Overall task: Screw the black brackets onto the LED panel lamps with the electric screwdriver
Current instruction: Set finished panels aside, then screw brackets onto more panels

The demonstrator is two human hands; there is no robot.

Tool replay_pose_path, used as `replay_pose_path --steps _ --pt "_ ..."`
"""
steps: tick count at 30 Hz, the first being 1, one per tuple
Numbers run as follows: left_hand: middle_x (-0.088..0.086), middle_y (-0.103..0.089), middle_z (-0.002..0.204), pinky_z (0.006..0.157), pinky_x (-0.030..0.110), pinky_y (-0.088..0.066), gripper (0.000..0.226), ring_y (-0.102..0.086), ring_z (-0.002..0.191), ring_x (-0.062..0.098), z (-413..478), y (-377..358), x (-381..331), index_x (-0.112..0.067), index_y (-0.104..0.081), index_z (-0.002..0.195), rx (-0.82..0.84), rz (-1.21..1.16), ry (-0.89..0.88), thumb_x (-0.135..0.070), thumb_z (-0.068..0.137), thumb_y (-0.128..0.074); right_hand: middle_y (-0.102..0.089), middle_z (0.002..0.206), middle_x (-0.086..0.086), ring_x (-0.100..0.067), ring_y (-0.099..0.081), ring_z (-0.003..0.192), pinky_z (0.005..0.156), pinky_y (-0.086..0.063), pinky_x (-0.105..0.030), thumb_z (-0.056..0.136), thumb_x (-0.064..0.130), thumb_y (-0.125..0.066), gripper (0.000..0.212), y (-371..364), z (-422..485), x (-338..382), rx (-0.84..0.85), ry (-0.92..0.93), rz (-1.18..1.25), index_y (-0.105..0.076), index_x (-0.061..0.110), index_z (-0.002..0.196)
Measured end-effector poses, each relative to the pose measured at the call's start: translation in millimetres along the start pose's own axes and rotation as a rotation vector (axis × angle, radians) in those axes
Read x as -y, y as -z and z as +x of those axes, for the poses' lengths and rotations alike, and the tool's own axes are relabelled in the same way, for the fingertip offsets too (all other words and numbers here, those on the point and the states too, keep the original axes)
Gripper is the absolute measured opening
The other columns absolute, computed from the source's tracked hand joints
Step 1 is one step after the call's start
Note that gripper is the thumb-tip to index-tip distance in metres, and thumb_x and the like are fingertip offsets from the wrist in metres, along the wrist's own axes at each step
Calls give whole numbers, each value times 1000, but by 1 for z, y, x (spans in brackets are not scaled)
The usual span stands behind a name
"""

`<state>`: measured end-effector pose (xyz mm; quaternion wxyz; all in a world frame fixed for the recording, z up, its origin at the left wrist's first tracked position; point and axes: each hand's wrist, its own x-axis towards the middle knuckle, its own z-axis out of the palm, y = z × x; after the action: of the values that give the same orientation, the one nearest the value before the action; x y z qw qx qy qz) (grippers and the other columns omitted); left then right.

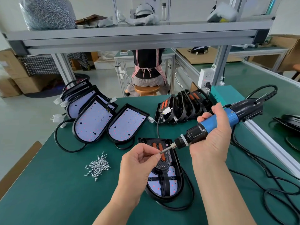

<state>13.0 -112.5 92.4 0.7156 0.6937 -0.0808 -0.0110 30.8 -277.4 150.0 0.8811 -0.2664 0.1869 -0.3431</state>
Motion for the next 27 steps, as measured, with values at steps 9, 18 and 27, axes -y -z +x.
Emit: replay_pose_path --steps 9,18,27 --pt "0 -73 80 72 22 -55 44 -67 75 14 -9 -9 8 -36 -72 95 -102 60 -141 7 85 -72 -59 67 6 -10 -57 63 60 -52 -19 96 40 -66 26 2 -2 -2 2 124 -106 -58 20 110" --pt "-9 -71 88 78 15 -49 68 -65 79 17 -15 -20 14 -54 -57 117 -87 269 -323 5 85 -71 -58 65 3 -13 -57 60 51 -46 -19 91 33 -68 18 13 6 -5 -90 177 -135 -59 22 102" --pt "-32 -60 115 98 7 -33 63 -49 121 -1 3 -7 16 -45 -51 137 -179 525 -323 -40 80 -76 -57 66 0 -15 -56 60 62 -50 -27 89 33 -70 23 15 28 -8 -83 244 -140 -57 19 102"
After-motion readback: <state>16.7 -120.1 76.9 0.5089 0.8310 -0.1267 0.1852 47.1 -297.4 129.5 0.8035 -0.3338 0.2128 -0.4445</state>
